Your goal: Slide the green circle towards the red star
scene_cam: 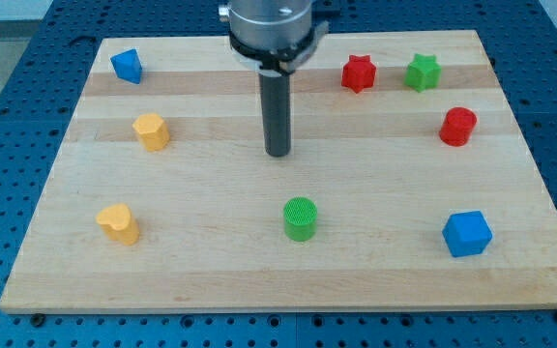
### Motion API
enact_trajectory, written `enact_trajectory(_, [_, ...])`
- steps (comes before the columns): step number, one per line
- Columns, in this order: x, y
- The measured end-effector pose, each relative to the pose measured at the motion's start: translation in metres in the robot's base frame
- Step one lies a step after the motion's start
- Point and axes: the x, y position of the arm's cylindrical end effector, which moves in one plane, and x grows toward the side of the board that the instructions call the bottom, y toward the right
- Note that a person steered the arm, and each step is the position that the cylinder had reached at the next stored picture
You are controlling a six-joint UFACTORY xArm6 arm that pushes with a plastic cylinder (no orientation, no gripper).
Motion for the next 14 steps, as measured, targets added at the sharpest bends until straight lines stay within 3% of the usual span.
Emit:
enact_trajectory(3, [0.041,0.037])
enact_trajectory(5, [0.101,0.069])
enact_trajectory(6, [0.123,0.053])
enact_trajectory(8, [0.097,-0.020])
enact_trajectory(12, [0.073,0.048])
enact_trajectory(14, [0.028,0.054])
